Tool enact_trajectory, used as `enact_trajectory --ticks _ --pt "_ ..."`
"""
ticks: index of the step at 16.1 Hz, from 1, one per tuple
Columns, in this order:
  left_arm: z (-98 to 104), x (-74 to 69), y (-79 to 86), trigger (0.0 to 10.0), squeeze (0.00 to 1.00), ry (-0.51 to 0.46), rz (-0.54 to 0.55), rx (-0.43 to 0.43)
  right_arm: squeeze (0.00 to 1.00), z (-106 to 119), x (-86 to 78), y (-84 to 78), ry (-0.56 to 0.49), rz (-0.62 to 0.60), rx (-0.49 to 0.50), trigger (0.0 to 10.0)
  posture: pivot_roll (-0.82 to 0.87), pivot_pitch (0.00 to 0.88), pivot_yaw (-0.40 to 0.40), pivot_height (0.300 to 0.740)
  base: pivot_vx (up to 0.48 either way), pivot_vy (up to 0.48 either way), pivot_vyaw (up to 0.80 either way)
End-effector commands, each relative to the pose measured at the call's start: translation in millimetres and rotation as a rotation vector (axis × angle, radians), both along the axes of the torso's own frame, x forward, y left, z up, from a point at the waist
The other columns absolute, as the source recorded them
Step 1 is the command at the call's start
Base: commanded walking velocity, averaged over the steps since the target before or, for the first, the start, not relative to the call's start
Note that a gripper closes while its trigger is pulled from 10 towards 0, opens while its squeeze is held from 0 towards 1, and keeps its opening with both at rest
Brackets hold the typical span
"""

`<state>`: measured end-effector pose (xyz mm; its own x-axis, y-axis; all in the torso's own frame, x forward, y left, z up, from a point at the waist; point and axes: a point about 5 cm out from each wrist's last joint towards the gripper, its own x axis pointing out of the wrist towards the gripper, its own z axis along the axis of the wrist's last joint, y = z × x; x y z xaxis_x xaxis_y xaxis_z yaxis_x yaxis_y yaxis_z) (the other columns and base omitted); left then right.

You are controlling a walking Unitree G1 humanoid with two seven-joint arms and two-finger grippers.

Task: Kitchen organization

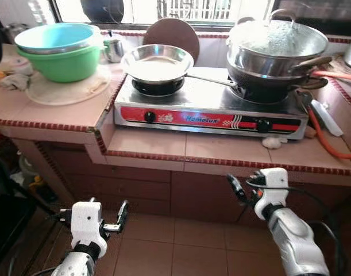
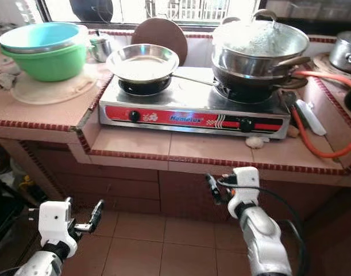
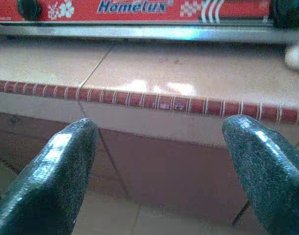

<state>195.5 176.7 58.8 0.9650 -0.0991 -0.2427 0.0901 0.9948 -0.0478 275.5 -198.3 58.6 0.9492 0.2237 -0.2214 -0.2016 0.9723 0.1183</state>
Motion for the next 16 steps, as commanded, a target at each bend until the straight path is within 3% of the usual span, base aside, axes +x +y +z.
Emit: enact_trajectory --ticks 1,3,6,8,11,13,16 --pt "8.1 2.3 0.5 10.0 0.0 0.0 -0.029 0.028 0.0 6.4 -4.6 -6.7 0.0 -0.026 0.048 10.0 -0.06 0.0 0.023 0.74 0.0 0.0 0.0" --pt "14.1 9.1 0.4 10.0 0.0 0.013 -0.037 0.015 0.0 6.1 -16.6 -11.7 0.017 -0.083 0.073 10.0 -0.07 0.0 0.044 0.74 0.0 0.0 0.0" --pt "17.9 18.1 -9.7 10.0 0.0 0.016 -0.082 0.032 0.0 2.0 -22.6 -8.5 0.015 -0.123 -0.018 10.0 -0.11 0.0 0.091 0.74 0.0 0.0 0.0" --pt "16.3 20.9 -22.1 10.0 0.0 0.015 -0.165 0.094 0.0 2.3 -22.2 -8.2 0.017 -0.141 -0.005 10.0 -0.11 0.0 0.097 0.74 0.0 0.0 0.0" --pt "10.9 34.9 -36.1 10.0 0.0 -0.01 -0.238 0.119 0.0 -7.2 -18.2 -14.2 0.044 -0.204 -0.093 10.0 -0.1 0.0 0.022 0.74 0.0 0.0 0.0" --pt "15.4 36.4 -48.1 10.0 0.0 -0.024 -0.284 0.105 0.0 -1.5 -11.0 -8.6 0.034 -0.191 -0.109 10.0 -0.14 0.0 0.047 0.74 0.0 0.0 0.0" --pt "4.5 33.9 -52.9 10.0 0.0 0.009 -0.296 0.101 0.0 2.0 -4.4 -7.9 -0.017 -0.215 -0.11 10.0 -0.18 0.0 0.107 0.74 0.0 0.0 0.0"
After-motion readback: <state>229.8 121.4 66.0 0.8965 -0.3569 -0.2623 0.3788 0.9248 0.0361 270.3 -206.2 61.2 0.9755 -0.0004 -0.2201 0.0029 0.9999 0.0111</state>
